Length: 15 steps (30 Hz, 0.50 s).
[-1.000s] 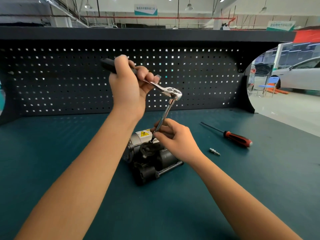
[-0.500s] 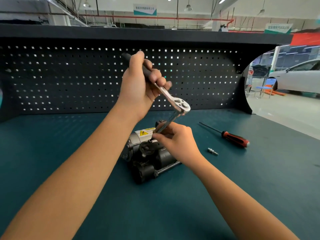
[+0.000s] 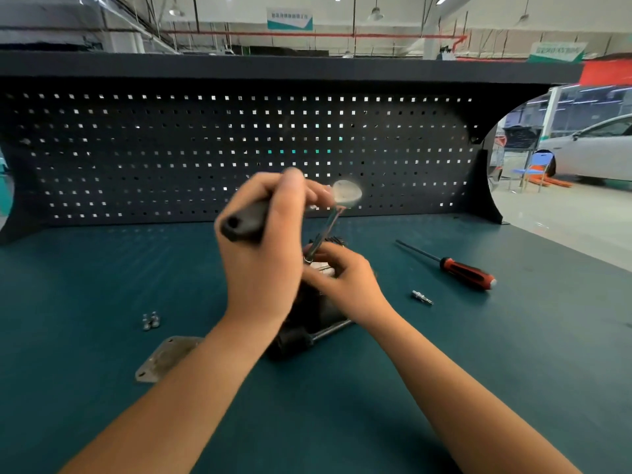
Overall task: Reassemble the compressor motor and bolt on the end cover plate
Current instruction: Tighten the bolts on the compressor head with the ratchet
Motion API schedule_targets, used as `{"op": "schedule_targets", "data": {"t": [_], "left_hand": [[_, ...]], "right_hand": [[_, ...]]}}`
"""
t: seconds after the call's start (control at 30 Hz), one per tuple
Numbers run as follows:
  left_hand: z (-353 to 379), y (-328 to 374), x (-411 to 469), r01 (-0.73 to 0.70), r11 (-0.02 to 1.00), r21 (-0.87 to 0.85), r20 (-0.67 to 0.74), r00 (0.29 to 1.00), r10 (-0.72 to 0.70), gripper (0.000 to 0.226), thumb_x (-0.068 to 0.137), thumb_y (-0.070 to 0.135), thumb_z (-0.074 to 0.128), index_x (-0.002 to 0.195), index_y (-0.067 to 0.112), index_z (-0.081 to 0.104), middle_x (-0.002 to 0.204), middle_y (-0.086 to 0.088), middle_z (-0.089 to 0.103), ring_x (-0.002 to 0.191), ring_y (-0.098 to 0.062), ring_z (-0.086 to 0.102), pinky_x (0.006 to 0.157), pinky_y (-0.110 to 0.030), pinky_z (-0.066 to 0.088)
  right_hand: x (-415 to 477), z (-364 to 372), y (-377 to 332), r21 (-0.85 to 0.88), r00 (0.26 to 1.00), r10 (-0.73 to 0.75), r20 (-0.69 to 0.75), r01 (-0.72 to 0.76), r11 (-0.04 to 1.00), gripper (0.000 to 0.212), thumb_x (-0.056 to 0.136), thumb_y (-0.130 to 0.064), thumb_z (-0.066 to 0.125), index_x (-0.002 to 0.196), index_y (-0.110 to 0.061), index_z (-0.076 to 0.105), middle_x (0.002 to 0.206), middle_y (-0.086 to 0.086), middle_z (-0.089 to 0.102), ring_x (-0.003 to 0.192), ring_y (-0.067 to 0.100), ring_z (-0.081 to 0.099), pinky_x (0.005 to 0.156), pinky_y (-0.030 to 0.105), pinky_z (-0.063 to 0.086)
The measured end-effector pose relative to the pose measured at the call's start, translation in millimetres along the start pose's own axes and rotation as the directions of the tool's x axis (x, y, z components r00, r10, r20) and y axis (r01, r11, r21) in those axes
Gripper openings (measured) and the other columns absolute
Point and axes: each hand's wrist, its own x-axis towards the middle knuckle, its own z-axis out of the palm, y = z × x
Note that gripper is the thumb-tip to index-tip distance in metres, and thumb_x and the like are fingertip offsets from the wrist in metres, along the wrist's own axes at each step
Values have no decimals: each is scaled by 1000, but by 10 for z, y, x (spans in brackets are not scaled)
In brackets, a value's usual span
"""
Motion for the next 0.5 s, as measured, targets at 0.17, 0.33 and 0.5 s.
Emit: {"op": "schedule_targets", "data": {"t": [0.17, 0.33, 0.5], "left_hand": [[-146, -17, 73, 28, 999, -19, -16, 999, -28, 28, 80, 27, 53, 52, 28, 58, 61, 5, 65, 72, -15, 66, 74, -29, 50], [-205, -19, 217, 65, 976, -208, -72, 994, -82, 38, 82, 16, 43, 46, 19, 52, 47, -1, 54, 55, -19, 59, 65, -29, 50], [-307, -123, 574, 222, 891, -396, -39, 965, -258, 49, 93, 19, 35, 45, 16, 46, 41, 0, 41, 43, -18, 46, 57, -26, 48]], "right_hand": [[-35, 123, 87, -85, 969, 162, 185, -149, 985, 67, 69, -49, 77, 124, -26, 48, 107, -16, 64, 102, -1, 57, 89, 16, 43], [-49, 137, 86, -54, 969, 193, 155, -187, 981, 83, 65, -43, 81, 134, -28, 37, 103, -22, 56, 102, 2, 54, 89, 16, 40], [-52, 141, 72, -9, 965, 193, 178, -195, 981, 81, 68, -39, 80, 136, -24, 38, 121, -9, 57, 113, 8, 52, 103, 30, 40]]}}
